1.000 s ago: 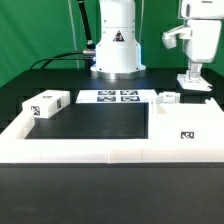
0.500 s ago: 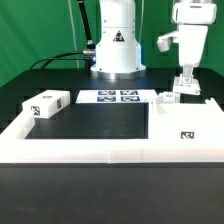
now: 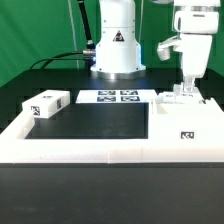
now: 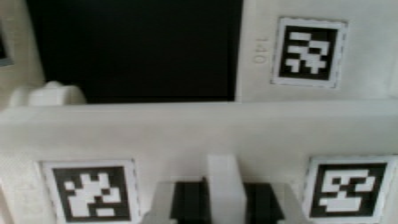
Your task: Assemble cabinet
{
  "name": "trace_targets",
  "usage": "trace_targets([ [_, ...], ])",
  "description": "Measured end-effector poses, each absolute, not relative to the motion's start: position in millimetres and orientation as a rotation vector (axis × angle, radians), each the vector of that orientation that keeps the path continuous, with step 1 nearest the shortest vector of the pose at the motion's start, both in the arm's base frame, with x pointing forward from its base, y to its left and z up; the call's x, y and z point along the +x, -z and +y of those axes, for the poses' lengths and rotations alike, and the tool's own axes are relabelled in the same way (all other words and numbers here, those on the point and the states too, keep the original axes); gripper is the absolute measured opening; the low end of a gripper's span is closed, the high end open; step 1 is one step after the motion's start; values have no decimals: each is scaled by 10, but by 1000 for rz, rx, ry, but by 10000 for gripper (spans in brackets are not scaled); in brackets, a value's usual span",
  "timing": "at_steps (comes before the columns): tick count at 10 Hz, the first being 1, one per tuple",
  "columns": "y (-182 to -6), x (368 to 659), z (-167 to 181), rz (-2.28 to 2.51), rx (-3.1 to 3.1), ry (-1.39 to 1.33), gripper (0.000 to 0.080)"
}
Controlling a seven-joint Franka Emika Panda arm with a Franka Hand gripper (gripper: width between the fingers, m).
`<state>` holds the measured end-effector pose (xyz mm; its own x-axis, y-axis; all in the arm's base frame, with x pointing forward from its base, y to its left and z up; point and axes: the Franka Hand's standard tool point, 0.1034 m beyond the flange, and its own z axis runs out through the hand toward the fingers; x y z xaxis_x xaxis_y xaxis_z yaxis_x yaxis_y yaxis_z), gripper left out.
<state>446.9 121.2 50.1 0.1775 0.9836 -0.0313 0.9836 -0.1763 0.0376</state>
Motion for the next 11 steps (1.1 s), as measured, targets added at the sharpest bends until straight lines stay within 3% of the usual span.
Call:
trace_targets([
  [11,-563,4545,1216,1979,2367,28,70],
])
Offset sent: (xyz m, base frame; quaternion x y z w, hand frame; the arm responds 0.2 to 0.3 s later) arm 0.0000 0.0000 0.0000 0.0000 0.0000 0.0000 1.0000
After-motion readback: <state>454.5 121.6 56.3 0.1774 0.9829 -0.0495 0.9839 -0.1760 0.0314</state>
